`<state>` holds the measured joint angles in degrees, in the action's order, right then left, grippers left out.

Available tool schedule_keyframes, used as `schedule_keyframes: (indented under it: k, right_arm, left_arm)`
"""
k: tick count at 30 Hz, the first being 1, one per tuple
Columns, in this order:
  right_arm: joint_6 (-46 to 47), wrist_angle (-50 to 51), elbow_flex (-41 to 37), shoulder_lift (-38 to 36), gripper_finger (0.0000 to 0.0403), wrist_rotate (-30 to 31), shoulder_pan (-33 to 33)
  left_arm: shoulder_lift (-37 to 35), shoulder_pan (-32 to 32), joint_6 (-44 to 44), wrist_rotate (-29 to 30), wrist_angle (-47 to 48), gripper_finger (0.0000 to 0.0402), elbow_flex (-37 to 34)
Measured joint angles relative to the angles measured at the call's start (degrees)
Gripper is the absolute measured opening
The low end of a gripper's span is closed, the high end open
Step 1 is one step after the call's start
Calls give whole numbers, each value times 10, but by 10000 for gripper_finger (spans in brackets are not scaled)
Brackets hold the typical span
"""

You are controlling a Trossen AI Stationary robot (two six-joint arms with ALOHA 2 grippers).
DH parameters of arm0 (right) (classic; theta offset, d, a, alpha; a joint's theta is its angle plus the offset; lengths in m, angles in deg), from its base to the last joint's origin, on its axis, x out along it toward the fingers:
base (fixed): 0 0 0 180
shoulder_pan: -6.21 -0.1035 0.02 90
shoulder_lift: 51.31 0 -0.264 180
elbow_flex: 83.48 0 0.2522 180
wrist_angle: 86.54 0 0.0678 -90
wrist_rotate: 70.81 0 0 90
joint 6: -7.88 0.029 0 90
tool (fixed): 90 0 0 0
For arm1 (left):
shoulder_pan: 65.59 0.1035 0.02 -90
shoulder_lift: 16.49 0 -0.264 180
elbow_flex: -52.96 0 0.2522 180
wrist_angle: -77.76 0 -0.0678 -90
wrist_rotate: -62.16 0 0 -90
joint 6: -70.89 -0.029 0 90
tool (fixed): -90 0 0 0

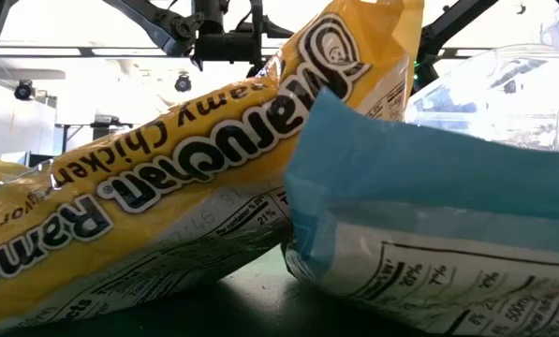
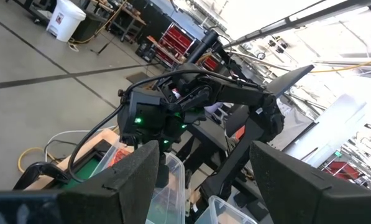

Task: Sort Maruchan noodles
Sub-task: Put the bottom red noodle pack into the top transparent bin, then put the top blue noodle pack into the middle transparent bin

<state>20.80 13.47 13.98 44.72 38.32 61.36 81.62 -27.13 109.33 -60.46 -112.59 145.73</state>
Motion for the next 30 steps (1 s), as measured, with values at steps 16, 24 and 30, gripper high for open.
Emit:
schedule_keyframes:
  k: [16, 24, 30]
  right_arm:
    - [-7, 33, 144, -22, 118, -43, -8]
    - [-46, -101, 182, -57, 118, -276, -49]
    - [-46, -200, 181, -59, 110, -371, -117]
  left_arm:
    - [-1, -2, -15, 0, 150, 236, 0]
    - [-1, -17, -101, 39, 372, 236, 0]
    - [-1, -26, -148, 79, 469, 236, -6]
